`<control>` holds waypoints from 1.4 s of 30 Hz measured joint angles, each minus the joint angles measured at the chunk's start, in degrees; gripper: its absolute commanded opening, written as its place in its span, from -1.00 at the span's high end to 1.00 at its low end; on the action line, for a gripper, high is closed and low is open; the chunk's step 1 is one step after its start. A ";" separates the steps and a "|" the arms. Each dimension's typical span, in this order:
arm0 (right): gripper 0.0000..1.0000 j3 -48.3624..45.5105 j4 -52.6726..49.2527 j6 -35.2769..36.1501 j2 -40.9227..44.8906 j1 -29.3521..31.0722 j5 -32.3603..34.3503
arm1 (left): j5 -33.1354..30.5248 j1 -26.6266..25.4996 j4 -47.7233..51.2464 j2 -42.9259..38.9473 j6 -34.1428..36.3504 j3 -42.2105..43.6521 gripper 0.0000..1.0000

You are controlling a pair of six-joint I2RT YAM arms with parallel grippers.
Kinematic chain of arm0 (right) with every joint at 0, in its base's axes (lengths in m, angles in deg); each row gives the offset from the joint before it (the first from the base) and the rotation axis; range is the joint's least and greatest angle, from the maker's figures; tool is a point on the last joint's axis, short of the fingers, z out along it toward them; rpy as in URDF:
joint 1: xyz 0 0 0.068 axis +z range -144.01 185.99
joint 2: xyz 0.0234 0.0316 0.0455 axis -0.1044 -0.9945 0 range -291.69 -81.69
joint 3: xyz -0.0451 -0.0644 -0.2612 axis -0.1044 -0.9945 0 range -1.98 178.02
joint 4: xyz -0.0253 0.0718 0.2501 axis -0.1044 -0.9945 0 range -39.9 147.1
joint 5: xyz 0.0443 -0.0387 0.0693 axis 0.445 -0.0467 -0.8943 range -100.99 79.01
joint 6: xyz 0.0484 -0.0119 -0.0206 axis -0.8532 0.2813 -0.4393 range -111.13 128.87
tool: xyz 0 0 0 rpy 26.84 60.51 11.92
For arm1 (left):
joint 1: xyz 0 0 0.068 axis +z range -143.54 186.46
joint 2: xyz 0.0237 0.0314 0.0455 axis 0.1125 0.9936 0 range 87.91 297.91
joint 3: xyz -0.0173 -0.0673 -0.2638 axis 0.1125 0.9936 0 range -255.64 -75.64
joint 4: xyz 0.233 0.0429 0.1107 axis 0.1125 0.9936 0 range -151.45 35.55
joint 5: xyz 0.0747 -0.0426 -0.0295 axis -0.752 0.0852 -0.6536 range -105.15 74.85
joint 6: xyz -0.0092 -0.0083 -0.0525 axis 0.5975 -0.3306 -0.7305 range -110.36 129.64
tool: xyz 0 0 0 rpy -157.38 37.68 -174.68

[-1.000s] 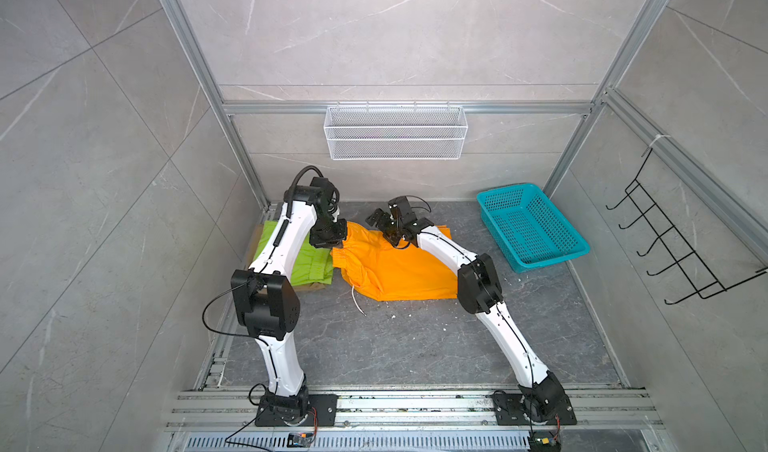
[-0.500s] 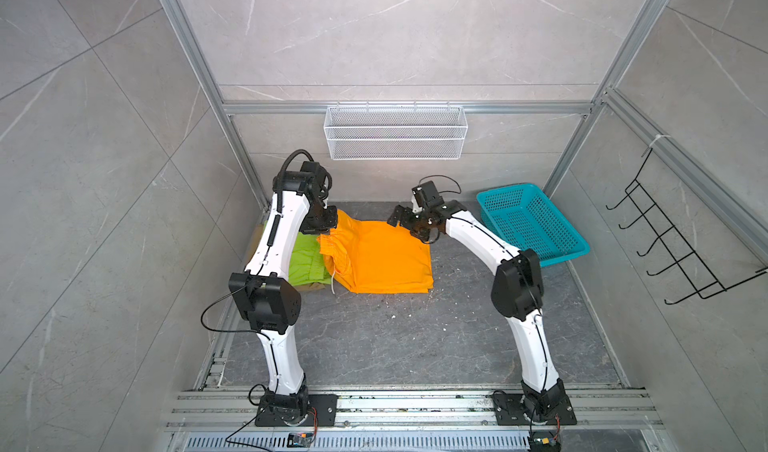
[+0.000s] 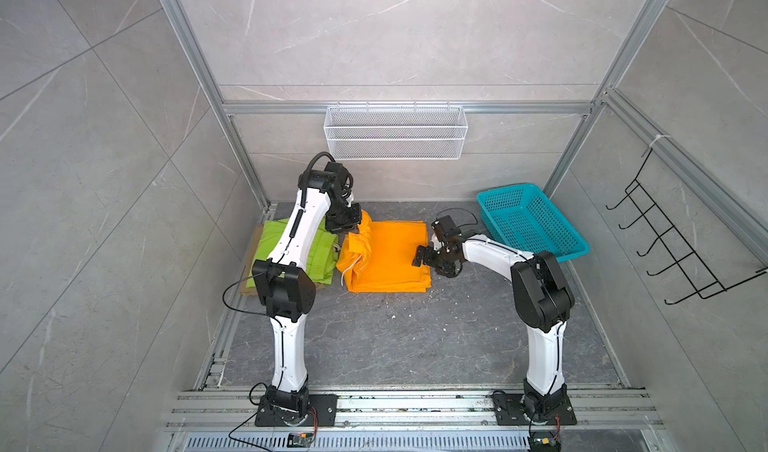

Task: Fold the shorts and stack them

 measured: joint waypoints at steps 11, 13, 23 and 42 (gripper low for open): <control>-0.99 -2.38 7.43 -1.75 -0.22 0.85 -1.92 | 12.26 -4.79 -13.14 4.02 -11.37 2.16 0.92; -1.00 -2.36 8.35 -1.90 -0.46 1.16 -1.99 | 14.01 -5.53 -16.65 4.61 -13.77 4.66 0.92; -1.00 -2.36 9.66 -1.90 -0.72 1.51 -2.34 | 18.47 -8.39 -30.71 7.78 -22.73 9.75 0.71; -0.99 -9.66 -1.11 3.23 21.79 -7.15 0.63 | 23.78 -8.04 -48.35 -0.26 -25.51 26.34 -0.99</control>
